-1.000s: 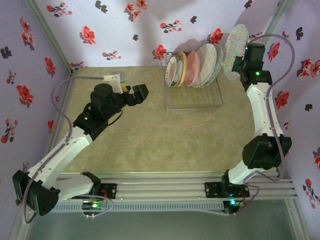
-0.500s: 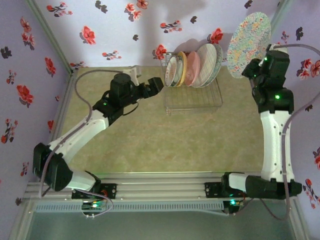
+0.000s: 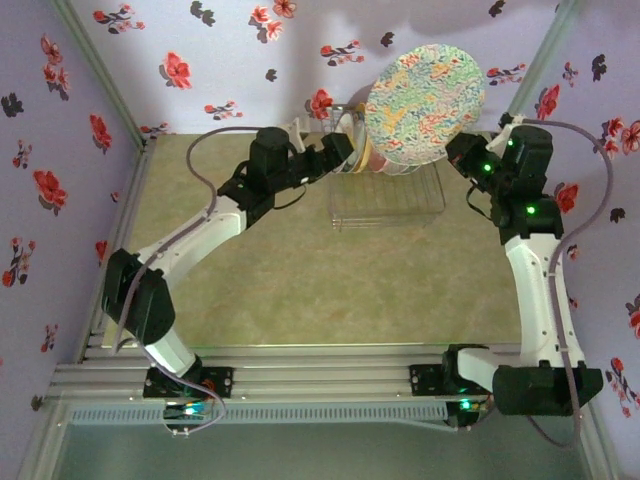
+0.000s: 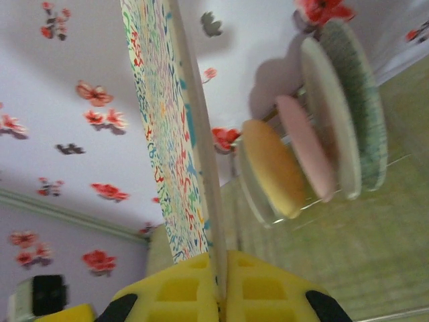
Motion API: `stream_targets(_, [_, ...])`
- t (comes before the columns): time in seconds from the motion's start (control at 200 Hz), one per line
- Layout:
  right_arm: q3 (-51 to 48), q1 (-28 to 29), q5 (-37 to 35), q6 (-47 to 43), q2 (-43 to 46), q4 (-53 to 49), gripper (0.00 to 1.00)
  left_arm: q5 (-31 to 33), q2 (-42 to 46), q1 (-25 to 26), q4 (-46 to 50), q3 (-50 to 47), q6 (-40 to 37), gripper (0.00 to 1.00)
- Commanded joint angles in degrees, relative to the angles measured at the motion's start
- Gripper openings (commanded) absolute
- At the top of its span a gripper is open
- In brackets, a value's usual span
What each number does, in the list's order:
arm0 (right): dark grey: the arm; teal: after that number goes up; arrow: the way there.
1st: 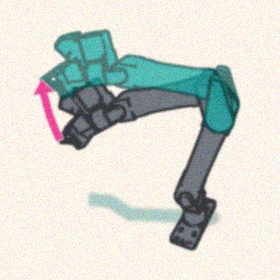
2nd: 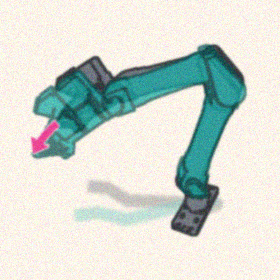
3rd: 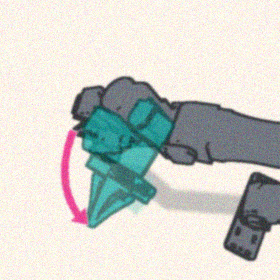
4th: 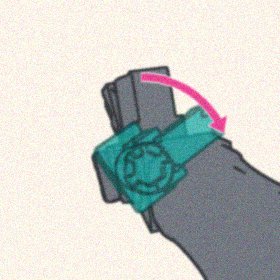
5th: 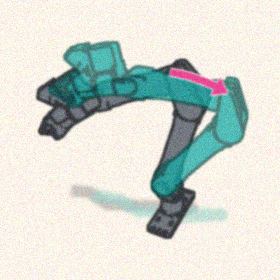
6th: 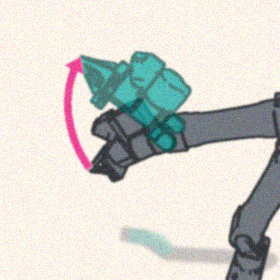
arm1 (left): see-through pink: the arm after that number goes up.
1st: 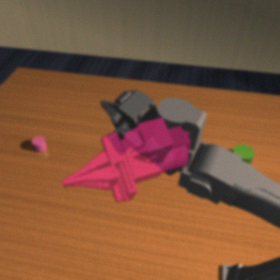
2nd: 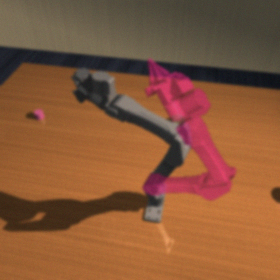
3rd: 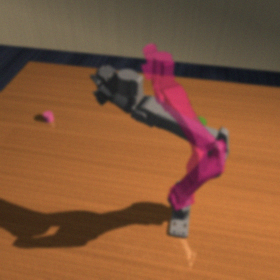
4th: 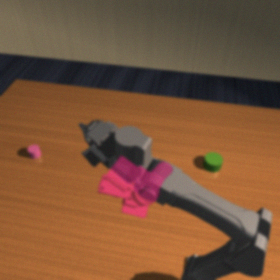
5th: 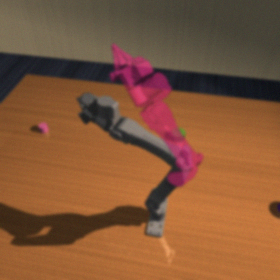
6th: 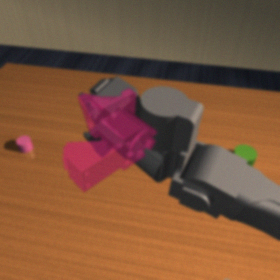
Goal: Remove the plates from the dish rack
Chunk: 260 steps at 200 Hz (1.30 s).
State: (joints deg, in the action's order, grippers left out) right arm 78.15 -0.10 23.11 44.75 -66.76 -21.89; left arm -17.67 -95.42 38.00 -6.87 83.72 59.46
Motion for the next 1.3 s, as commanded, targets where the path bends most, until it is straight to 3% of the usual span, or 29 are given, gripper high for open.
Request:
stream_targets(0.0, [0.0,1.1,7.3,8.6,0.1,13.0,0.0,-1.3,-2.4,-0.1,-1.3,3.2,3.3,0.93])
stream_targets(0.29, [-1.5,4.1,11.7,12.0,-3.1,13.3,0.0,0.6,-5.8,-1.6,-9.5,3.3,10.2,0.83])
stream_targets(0.475, [-3.2,4.9,12.4,14.7,-4.4,14.9,0.0,0.9,-5.9,-1.9,-11.2,2.2,11.6,0.69])
stream_targets(0.765, [-4.5,5.4,12.1,15.1,-5.3,14.4,0.0,0.9,-5.6,-2.0,-11.8,1.4,12.2,0.31])
stream_targets(0.91, [-4.9,5.4,11.8,14.9,-5.4,14.5,0.0,0.8,-5.2,-2.1,-12.1,0.5,12.7,0.0])
stream_targets(1.045, [-4.7,5.6,11.5,14.1,-5.4,14.4,0.0,0.5,-4.9,-2.3,-12.9,0.1,13.1,0.0])
stream_targets(1.175, [-3.0,6.0,8.9,9.0,-4.6,10.0,0.44,-0.1,-3.6,-3.4,-14.0,-0.5,13.0,0.0])
stream_targets(1.295, [-1.8,7.0,3.7,1.2,-2.4,5.3,0.62,-0.8,-1.8,-5.5,-15.6,-2.2,14.2,0.0])
